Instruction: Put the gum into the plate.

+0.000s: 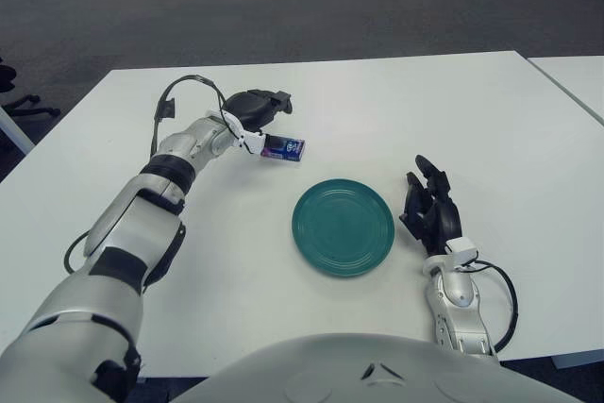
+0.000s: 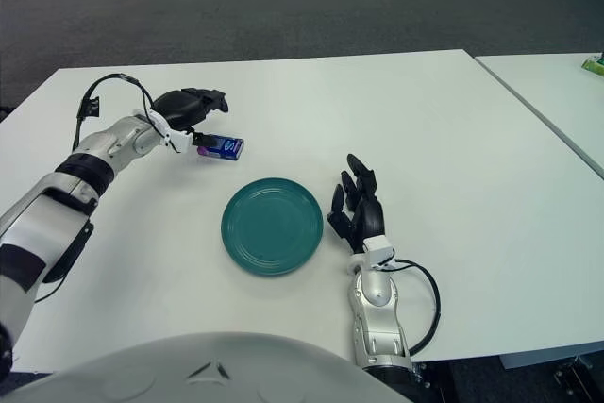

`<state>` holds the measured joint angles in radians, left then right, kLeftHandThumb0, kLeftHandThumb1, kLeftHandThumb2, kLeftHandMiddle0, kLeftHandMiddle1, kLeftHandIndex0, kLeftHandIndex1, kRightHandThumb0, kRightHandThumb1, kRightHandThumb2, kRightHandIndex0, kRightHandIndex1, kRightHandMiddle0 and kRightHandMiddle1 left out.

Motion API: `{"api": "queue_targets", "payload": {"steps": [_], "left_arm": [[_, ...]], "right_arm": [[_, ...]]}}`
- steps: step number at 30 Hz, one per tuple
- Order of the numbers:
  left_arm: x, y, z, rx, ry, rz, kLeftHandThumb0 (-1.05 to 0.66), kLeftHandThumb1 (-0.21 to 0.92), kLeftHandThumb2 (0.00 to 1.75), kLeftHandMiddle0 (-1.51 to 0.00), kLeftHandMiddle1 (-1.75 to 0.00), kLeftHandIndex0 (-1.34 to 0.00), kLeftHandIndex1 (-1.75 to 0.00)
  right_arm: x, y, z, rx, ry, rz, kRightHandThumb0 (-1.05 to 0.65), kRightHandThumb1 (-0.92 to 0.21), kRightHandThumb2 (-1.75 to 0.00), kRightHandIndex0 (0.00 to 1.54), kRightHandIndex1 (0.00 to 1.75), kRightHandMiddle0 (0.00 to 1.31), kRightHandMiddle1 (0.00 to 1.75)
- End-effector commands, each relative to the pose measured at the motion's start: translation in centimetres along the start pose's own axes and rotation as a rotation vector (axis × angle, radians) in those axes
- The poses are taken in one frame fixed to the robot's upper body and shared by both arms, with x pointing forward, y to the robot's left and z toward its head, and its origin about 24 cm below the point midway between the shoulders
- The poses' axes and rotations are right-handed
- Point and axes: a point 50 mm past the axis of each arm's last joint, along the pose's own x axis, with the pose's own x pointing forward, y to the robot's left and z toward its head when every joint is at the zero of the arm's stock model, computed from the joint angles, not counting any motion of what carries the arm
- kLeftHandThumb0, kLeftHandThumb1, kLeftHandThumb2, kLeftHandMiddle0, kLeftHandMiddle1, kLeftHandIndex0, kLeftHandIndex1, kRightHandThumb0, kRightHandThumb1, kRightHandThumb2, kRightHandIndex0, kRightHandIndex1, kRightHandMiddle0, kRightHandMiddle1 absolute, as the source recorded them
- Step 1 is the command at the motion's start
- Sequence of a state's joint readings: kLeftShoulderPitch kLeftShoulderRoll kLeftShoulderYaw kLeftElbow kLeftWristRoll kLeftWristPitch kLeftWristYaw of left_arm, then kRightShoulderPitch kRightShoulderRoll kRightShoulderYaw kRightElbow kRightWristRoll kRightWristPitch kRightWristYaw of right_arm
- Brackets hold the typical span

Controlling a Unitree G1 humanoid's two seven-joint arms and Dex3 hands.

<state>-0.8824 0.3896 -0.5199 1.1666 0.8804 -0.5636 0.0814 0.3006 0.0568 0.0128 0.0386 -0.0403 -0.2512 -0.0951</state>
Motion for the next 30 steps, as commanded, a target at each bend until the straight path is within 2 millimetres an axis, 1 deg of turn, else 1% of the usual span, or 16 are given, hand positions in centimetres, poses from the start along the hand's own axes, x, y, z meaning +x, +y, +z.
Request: {"api": "queue_targets", "payload": {"steps": [1,9,19,30], "left_arm": [[0.7,0.0,0.6,-0.015,-0.005,-0.032,-0.92,0.92,0.24,-0.32,-0.01,-0.04,-1.26],[1.0,-0.2,0.5,-0.045,0.032,-0.09,-0.93,0.92,0.23,-0.3,-0.01,-0.01,-1.19],[1.0,-0.6,0.1,-0.032,0.077,-0.18,-0.84,0.92,0.2,-0.29,0.0,-0.02,-1.24],[1.4,-1.6,0.6,-0.042,0.105,-0.251,-0.82,0.89,0.18,-0.24,0.0,-0.06,-1.27]], "right_arm": [[-2.5,-0.7,-4.2,-0.014,0.255,-0.029,-0.7,-0.92,-0.9,0.26,0.01,0.0,0.47],[-2.6,-0.6,-4.2,-0.019,0.252,-0.028,-0.67,-0.92,-0.91,0.21,0.0,0.0,0.43],[-2.9,-0.9,-4.3,-0.043,0.249,-0.046,-0.65,-0.92,-0.92,0.2,0.0,0.0,0.42],[-3.1,-1.1,-4.7,-0.062,0.256,-0.065,-0.67,-0.92,-0.93,0.2,0.0,0.0,0.43]]}}
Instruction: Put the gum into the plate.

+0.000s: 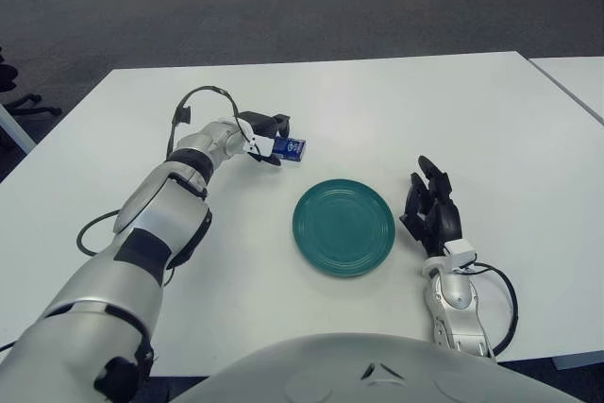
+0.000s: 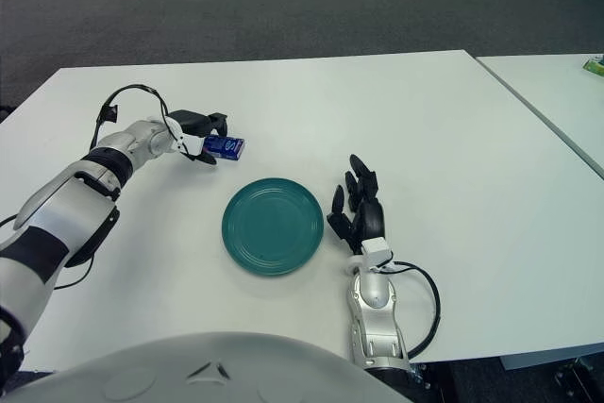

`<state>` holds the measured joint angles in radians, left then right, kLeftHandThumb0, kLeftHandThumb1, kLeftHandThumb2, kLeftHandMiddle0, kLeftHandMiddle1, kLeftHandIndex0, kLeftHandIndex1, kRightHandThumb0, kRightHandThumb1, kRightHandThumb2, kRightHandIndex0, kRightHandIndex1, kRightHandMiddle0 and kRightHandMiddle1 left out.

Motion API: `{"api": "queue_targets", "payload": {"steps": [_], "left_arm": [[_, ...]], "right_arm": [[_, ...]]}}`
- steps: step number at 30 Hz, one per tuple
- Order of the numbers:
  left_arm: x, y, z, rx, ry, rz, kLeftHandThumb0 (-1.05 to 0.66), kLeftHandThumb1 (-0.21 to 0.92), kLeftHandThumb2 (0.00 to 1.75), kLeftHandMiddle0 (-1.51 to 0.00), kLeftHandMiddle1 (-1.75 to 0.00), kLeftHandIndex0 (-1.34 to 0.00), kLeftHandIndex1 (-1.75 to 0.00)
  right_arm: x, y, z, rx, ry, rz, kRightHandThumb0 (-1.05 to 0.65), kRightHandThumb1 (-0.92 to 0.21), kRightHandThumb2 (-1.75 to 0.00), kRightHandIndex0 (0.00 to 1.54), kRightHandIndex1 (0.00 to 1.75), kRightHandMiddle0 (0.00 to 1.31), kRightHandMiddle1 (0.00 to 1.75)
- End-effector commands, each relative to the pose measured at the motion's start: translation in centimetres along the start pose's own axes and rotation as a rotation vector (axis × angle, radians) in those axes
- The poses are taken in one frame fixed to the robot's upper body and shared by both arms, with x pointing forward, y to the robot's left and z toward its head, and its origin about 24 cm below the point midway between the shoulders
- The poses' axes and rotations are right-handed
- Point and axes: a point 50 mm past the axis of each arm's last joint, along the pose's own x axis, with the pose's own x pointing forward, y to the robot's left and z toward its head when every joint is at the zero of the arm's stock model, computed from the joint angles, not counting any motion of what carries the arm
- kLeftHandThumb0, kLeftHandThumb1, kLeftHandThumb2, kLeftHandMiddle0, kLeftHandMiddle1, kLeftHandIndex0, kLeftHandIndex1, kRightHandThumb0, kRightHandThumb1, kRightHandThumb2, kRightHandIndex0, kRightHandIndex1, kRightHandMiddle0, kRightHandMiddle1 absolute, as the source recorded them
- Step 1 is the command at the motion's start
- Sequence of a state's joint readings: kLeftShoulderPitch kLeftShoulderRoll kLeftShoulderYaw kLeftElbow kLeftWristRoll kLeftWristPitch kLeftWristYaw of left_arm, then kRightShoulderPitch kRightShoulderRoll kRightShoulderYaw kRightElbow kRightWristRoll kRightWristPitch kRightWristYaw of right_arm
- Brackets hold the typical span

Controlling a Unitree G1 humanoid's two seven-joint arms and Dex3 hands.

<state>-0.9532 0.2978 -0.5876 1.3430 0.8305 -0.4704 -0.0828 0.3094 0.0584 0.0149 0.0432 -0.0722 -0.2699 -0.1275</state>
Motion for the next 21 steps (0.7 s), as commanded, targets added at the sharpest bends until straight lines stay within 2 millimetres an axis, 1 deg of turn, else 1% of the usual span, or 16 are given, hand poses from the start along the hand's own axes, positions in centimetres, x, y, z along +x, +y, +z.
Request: {"api": "queue_targets", "payload": {"steps": [1,7,14,18,21], "left_arm": [[0.2,0.2,0.2,0.006,0.016,-0.014,-0.82,0.89,0.17,-0.22,0.0,-0.06,-1.28],[0.6,-0.5,0.5,0.027,0.049,-0.029,-0.81,0.86,0.17,-0.15,0.0,-0.08,-1.31],[0.7,-1.3,0.5,0.046,0.082,-0.029,-0.82,0.86,0.19,-0.11,0.0,-0.08,-1.33],[0.7,-1.7,0.3,0.053,0.101,-0.026,-0.84,0.85,0.2,-0.1,0.0,-0.09,-1.34],[0.7,-2.0,0.3,0.068,0.114,-0.031,-0.88,0.86,0.2,-0.09,0.0,-0.11,-1.31]], "right_arm": [[-2.8,-1.0,-4.6,-0.036,0.267,-0.038,-0.67,-0.92,-0.93,0.2,0.01,0.0,0.44],[-2.8,-1.0,-4.9,-0.03,0.279,-0.047,-0.69,-0.92,-0.93,0.22,0.01,0.0,0.46],[-2.9,-1.2,-5.0,-0.034,0.282,-0.047,-0.69,-0.92,-0.93,0.22,0.01,0.0,0.46],[-2.9,-1.4,-5.1,-0.035,0.285,-0.045,-0.68,-0.92,-0.94,0.21,0.0,0.0,0.45],[-2.9,-1.6,-5.1,-0.035,0.287,-0.045,-0.66,-0.92,-0.94,0.2,0.0,0.0,0.44]]}}
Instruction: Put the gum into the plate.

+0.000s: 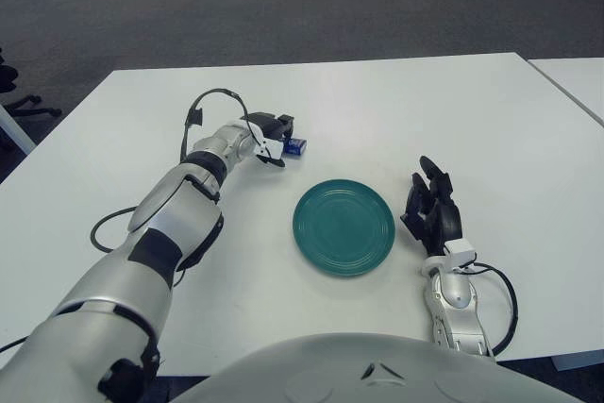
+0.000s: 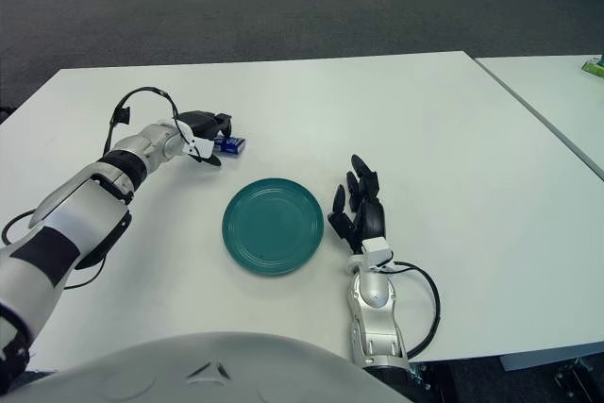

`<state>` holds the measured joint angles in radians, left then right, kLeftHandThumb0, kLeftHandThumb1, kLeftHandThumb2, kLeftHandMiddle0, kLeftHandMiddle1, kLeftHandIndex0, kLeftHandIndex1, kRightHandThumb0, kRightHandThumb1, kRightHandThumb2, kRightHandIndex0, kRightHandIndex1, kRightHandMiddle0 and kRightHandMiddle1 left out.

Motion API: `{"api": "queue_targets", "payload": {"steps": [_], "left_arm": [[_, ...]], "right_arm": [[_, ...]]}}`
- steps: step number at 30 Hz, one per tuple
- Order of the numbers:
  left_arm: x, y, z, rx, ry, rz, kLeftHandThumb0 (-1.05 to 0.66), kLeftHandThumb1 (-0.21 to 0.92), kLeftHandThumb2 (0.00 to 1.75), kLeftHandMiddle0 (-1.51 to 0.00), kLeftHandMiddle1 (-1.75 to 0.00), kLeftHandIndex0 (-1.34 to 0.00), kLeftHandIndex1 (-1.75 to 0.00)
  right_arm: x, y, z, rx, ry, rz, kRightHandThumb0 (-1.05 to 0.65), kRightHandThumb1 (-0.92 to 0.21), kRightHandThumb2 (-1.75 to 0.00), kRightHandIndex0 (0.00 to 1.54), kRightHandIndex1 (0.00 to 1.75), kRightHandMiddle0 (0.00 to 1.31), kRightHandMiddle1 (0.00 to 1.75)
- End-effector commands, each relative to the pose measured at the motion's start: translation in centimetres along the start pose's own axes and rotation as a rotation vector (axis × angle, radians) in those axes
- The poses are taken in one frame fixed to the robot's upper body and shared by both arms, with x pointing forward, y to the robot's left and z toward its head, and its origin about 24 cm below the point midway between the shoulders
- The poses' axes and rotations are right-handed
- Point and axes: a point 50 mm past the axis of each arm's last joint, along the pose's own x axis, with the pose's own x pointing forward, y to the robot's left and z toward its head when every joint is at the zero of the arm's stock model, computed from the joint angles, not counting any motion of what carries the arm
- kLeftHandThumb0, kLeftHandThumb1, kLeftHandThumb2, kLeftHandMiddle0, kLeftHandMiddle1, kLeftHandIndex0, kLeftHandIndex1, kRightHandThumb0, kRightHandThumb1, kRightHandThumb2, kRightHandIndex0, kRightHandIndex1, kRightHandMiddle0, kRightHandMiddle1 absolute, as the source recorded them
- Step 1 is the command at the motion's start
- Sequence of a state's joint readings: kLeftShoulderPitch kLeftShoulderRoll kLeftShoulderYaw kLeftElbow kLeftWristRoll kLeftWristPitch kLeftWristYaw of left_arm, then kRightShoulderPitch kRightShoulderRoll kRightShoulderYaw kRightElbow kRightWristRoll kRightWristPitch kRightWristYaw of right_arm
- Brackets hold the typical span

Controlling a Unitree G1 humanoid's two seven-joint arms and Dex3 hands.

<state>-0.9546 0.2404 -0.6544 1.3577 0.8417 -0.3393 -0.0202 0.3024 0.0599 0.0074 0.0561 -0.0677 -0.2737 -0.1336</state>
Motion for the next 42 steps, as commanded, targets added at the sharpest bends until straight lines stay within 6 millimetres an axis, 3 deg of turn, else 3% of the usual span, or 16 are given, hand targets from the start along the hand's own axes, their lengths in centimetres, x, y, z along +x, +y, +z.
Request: {"api": "queue_targets", "payload": {"steps": [1,12,30,34,36,38,40,42], "left_arm": [[-0.2,-1.4,-0.6,0.029,0.04,-0.048,-0.88,0.86,0.2,-0.09,0.0,-0.11,-1.31],[0.0,-2.6,-0.2,0.048,0.069,-0.052,-0.92,0.86,0.18,-0.08,-0.01,-0.11,-1.15],[0.0,-4.1,0.4,-0.033,0.069,-0.05,-0.92,0.88,0.17,-0.19,-0.04,-0.16,-1.15],[-0.1,-4.5,0.3,-0.06,0.068,-0.035,-0.88,0.89,0.17,-0.3,-0.09,-0.19,-1.21],[-0.1,-4.6,0.3,-0.089,0.076,-0.022,-0.82,0.86,0.21,-0.33,-0.25,-0.2,-1.24],[-0.1,-4.6,0.3,-0.125,0.089,-0.009,-0.68,0.78,0.39,-0.35,-0.5,-0.24,-1.31],[-0.1,-4.6,0.2,-0.154,0.101,0.009,-0.5,0.8,0.46,-0.34,-0.83,-0.35,-1.45],[-0.1,-4.6,0.2,-0.167,0.106,0.03,-0.26,0.69,0.69,-0.38,-1.27,-0.37,-1.48]], "right_arm": [[-3.0,-1.5,-5.0,-0.041,0.285,-0.034,-0.66,-0.92,-0.94,0.2,0.0,0.0,0.43],[-3.0,-2.0,-5.3,-0.043,0.298,-0.026,-0.63,-0.92,-0.94,0.2,0.0,0.0,0.42],[-3.1,-2.6,-5.3,-0.028,0.293,-0.06,-0.64,-0.92,-0.94,0.21,0.0,0.0,0.45],[-3.1,-2.7,-5.3,-0.026,0.298,-0.066,-0.65,-0.92,-0.94,0.2,0.0,0.0,0.45],[-3.1,-2.7,-5.3,-0.027,0.299,-0.067,-0.65,-0.92,-0.94,0.2,0.0,0.0,0.44],[-3.0,-2.8,-5.4,-0.03,0.301,-0.067,-0.66,-0.92,-0.95,0.2,0.0,0.0,0.44],[-3.0,-2.8,-5.4,-0.031,0.301,-0.066,-0.66,-0.92,-0.95,0.2,0.0,0.0,0.44],[-3.0,-2.8,-5.4,-0.03,0.301,-0.065,-0.66,-0.92,-0.95,0.2,0.0,0.0,0.44]]}}
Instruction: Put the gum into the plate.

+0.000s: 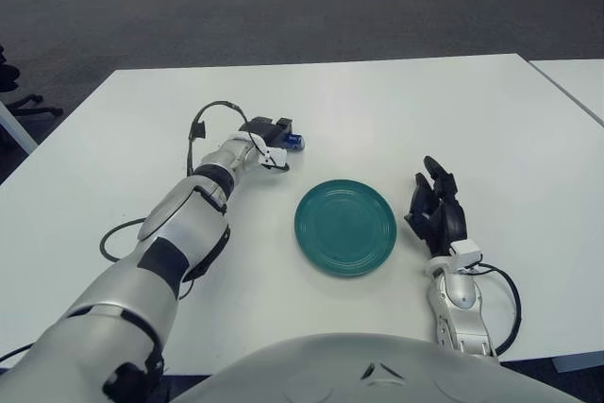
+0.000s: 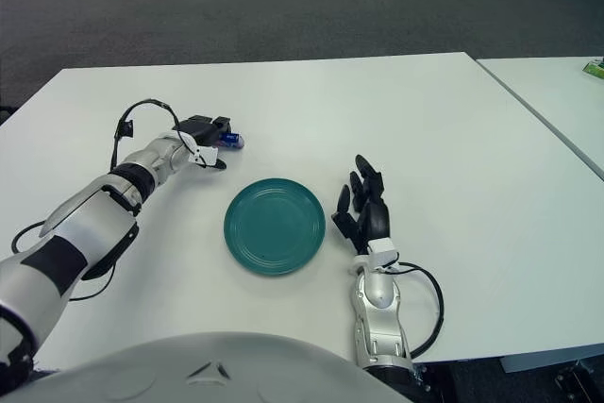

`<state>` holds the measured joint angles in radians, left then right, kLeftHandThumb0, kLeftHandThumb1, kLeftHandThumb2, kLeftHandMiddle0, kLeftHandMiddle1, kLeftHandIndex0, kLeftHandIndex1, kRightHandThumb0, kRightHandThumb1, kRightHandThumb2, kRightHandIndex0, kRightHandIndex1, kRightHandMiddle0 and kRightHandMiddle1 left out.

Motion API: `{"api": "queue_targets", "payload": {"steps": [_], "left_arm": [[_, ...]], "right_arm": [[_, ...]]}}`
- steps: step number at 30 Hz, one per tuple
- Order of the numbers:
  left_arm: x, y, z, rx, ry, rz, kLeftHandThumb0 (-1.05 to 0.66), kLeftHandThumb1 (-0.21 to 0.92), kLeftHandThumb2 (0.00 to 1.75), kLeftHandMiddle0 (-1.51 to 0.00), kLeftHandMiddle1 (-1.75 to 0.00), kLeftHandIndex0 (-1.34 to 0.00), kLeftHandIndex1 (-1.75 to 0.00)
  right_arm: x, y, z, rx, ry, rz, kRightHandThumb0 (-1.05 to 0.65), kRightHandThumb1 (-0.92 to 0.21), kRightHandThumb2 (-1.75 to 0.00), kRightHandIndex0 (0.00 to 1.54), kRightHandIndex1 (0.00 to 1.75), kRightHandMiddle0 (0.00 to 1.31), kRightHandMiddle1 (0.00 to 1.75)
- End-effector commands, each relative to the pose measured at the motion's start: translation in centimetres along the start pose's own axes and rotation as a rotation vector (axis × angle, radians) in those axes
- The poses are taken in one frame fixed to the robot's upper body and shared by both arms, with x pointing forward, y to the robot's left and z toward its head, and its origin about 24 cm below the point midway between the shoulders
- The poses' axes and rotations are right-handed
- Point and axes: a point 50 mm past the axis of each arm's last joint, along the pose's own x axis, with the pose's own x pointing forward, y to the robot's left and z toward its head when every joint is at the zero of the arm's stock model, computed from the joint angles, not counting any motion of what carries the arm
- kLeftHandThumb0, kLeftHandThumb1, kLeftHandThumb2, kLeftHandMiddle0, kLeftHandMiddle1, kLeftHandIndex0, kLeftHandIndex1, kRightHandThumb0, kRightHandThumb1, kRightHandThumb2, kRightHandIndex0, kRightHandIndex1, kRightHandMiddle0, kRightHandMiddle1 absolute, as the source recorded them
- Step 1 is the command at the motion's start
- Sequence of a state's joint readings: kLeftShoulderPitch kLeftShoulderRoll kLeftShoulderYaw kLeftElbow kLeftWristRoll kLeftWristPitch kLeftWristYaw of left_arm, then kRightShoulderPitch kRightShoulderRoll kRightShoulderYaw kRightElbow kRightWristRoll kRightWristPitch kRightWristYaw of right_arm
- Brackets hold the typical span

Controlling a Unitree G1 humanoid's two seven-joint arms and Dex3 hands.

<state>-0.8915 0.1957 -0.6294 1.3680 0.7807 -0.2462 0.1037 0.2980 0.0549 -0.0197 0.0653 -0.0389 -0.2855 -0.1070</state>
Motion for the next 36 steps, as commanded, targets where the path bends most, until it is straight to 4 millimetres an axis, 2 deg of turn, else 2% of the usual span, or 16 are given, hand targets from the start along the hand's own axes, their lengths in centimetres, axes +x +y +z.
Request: {"api": "queue_targets", "payload": {"steps": [1,2,4,6,8,10,15,18,19,21,28,31,36], "left_arm": [[-0.5,-2.5,-0.5,-0.048,0.039,-0.049,-0.17,0.62,0.81,-0.42,-1.44,-0.41,-1.46],[-0.6,-2.5,-0.5,-0.048,0.036,-0.031,-0.14,0.59,0.85,-0.43,-1.5,-0.42,-1.45],[-0.6,-2.5,-0.5,-0.045,0.03,0.009,-0.06,0.47,1.01,-0.52,-1.65,-0.52,-1.4],[-0.7,-2.5,-0.5,-0.04,0.02,0.05,-0.03,0.41,1.14,-0.5,-1.7,-0.5,-1.56],[-0.8,-2.5,-0.5,-0.034,0.01,0.082,-0.02,0.32,1.22,-0.59,-1.72,-0.6,-1.45],[-0.8,-2.5,-0.5,-0.031,0.004,0.101,-0.01,0.19,1.41,-0.69,-1.74,-0.61,-1.57],[-0.9,-2.1,-0.4,-0.014,-0.019,0.154,0.0,0.12,1.54,-0.75,-1.74,-0.57,-1.7],[-0.9,-1.9,-0.5,-0.005,-0.026,0.175,0.0,0.05,1.61,-0.81,-1.75,-0.63,-1.67],[-0.9,-1.9,-0.5,-0.002,-0.026,0.18,0.0,0.04,1.6,-0.82,-1.75,-0.67,-1.6],[-0.9,-1.6,-0.5,0.009,-0.026,0.193,0.0,0.03,1.59,-0.82,-1.75,-0.69,-1.57],[-0.9,-0.5,-0.7,-0.01,-0.037,0.244,0.0,0.04,1.63,-0.83,-1.75,-0.61,-1.7],[-0.8,0.3,-0.6,-0.045,-0.049,0.279,0.0,0.16,1.51,-0.74,-1.75,-0.5,-1.73],[-0.9,0.8,-0.7,-0.066,-0.059,0.322,0.0,0.24,1.42,-0.68,-1.74,-0.44,-1.74]], "right_arm": [[-3.1,-2.2,-5.3,-0.048,0.303,-0.062,-0.66,-0.92,-0.95,0.21,0.0,0.0,0.44],[-3.1,-2.2,-5.3,-0.047,0.303,-0.061,-0.66,-0.92,-0.95,0.21,0.0,0.0,0.44],[-3.1,-2.2,-5.3,-0.046,0.303,-0.059,-0.66,-0.92,-0.95,0.21,0.0,0.0,0.44],[-3.1,-2.2,-5.3,-0.045,0.303,-0.057,-0.66,-0.92,-0.95,0.21,0.0,0.0,0.44],[-3.1,-2.2,-5.3,-0.042,0.303,-0.057,-0.67,-0.92,-0.96,0.21,0.0,0.0,0.44],[-3.1,-2.2,-5.3,-0.04,0.303,-0.057,-0.67,-0.92,-0.95,0.21,0.0,0.0,0.45],[-3.0,-2.3,-5.4,-0.039,0.304,-0.058,-0.66,-0.92,-0.95,0.22,0.01,0.0,0.46],[-2.9,-2.2,-5.5,-0.036,0.304,-0.063,-0.66,-0.92,-0.94,0.23,0.01,0.0,0.47],[-2.9,-2.2,-5.6,-0.035,0.304,-0.065,-0.65,-0.92,-0.94,0.23,0.01,0.0,0.48],[-2.8,-2.2,-5.6,-0.032,0.303,-0.071,-0.65,-0.92,-0.93,0.24,0.02,0.0,0.49],[-2.6,-2.0,-5.6,-0.034,0.293,-0.078,-0.63,-0.92,-0.93,0.26,0.02,0.0,0.52],[-2.5,-1.9,-5.6,-0.041,0.295,-0.081,-0.63,-0.92,-0.93,0.26,0.02,0.0,0.53],[-2.5,-1.8,-5.6,-0.049,0.298,-0.071,-0.63,-0.92,-0.94,0.26,0.02,0.0,0.54]]}}
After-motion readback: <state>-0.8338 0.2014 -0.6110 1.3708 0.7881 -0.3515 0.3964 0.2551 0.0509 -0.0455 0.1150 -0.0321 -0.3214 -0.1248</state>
